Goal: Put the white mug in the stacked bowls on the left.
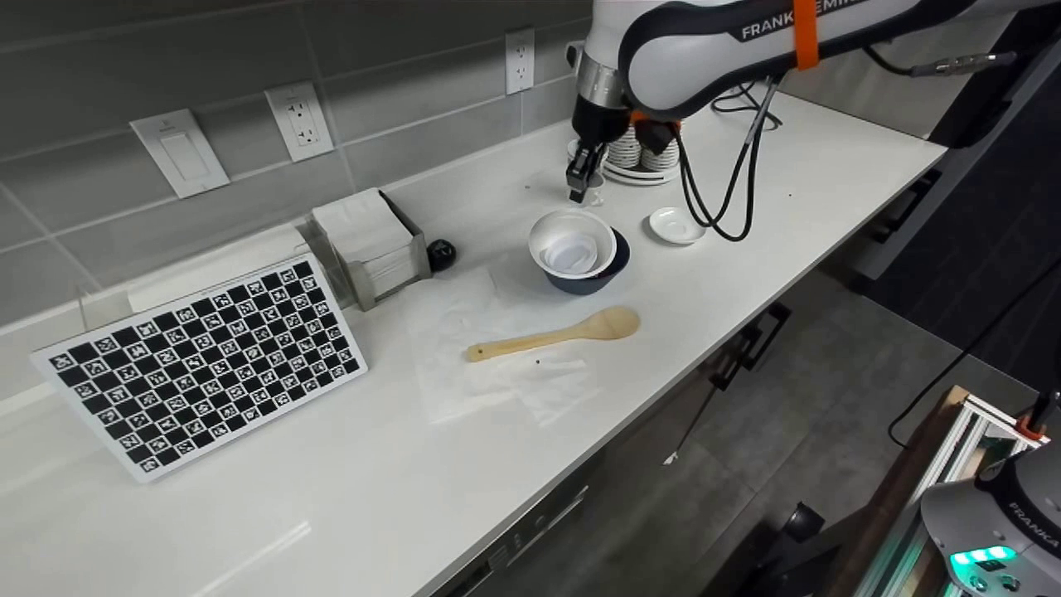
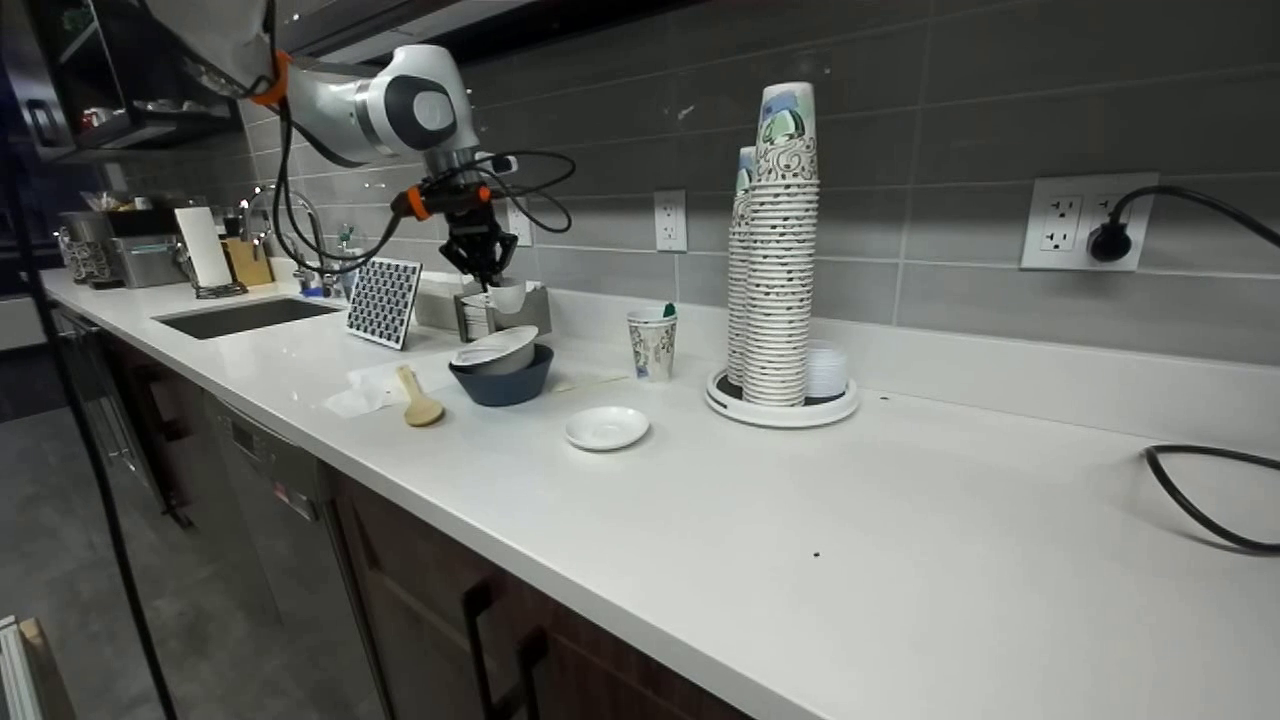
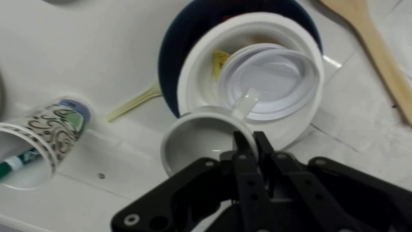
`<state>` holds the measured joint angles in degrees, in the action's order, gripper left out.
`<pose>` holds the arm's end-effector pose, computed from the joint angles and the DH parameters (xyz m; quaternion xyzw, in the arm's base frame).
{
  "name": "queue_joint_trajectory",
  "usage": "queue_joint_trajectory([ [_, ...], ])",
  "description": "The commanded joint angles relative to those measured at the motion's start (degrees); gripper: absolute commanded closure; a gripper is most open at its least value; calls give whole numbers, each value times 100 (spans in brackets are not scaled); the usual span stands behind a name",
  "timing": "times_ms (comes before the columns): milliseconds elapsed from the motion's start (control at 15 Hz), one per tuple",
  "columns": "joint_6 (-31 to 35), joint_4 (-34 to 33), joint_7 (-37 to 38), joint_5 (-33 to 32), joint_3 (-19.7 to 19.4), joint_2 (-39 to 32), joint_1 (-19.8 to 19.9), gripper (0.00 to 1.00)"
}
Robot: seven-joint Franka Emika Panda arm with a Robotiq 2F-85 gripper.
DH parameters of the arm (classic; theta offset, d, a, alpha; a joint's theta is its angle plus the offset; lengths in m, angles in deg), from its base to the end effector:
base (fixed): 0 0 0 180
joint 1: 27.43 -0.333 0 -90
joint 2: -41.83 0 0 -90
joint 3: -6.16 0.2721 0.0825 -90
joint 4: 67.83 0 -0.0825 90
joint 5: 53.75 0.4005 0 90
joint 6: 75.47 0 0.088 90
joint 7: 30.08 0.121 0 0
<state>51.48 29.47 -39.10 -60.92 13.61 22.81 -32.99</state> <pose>0.6564 0.1401 0.3588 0.9711 0.2168 0.0954 0.0293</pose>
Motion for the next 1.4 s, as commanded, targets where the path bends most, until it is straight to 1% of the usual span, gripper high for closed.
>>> queue_joint_trajectory([
  [0,-386,-583,-1252,794,290,-432,188,98],
  [200,-785,-1014,-2190,1152,445,-831,293,98],
  [267,-989,-1192,-2390,1137,448,-995,298,98],
  [400,-1516,-1588,-2580,1083,436,-1333,289,98],
  [600,-2217,-2099,-2617,927,355,-1736,201,98],
  [667,-2371,-2275,-2648,948,357,-1871,204,66],
  [733,-2498,-2438,-2700,951,359,-1982,208,65],
  [867,-2705,-2677,-2756,971,367,-2080,216,52],
  [1000,-2864,-2803,-2746,921,333,-2011,203,38],
  [1067,-2922,-2774,-2716,888,305,-1886,205,32],
  [1133,-2969,-2732,-2685,921,296,-1768,239,23],
  [1333,-2800,-2484,-2591,1074,239,-1400,411,3],
])
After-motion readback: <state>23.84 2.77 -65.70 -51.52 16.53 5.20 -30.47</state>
